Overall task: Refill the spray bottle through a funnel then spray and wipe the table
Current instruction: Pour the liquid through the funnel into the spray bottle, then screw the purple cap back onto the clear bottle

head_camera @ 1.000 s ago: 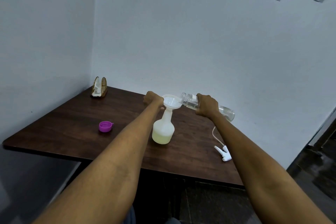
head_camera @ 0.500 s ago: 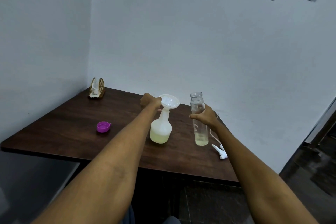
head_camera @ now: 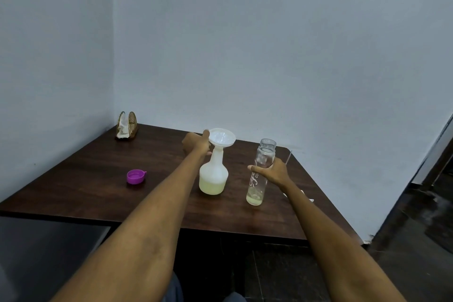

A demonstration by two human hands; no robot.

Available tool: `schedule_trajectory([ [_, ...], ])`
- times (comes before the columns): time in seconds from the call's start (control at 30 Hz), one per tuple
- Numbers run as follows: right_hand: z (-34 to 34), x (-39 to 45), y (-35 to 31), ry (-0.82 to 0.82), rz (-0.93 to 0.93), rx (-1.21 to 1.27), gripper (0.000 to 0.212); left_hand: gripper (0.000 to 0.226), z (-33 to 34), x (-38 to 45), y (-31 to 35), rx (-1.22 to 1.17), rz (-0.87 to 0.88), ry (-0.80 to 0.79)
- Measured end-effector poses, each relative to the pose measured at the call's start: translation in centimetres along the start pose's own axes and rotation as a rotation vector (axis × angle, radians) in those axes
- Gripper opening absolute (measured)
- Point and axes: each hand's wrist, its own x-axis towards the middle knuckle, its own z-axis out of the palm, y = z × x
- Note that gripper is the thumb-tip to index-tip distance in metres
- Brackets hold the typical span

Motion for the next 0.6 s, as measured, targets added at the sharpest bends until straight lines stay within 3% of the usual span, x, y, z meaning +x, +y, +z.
schedule_trajectory([
  [0.17, 0.0, -0.1, 0.2, -0.008, -0.016, 0.017, 0.038, 0.038, 0.5, 0.2, -0.6, -0.007, 0.002, 0.064],
  [0.43, -1.0, -1.3, -1.3, -0.117, -0.050, 0.081, 0.037, 0.034, -0.8, -1.2, -2.1, 0.064, -0.013, 0.022],
  [0.57, -0.2, -2.1, -4.2, -0.250, -0.083, 0.079, 0.039, 0.007, -3.2, -2.5, -3.1, 0.281, -0.015, -0.189],
  [0.6, 0.4, -2.4, -5.1, -0.283, -0.108, 0.066, 0.040, 0.017, -4.1, -2.8, -3.4, 0.334, -0.043, -0.279],
])
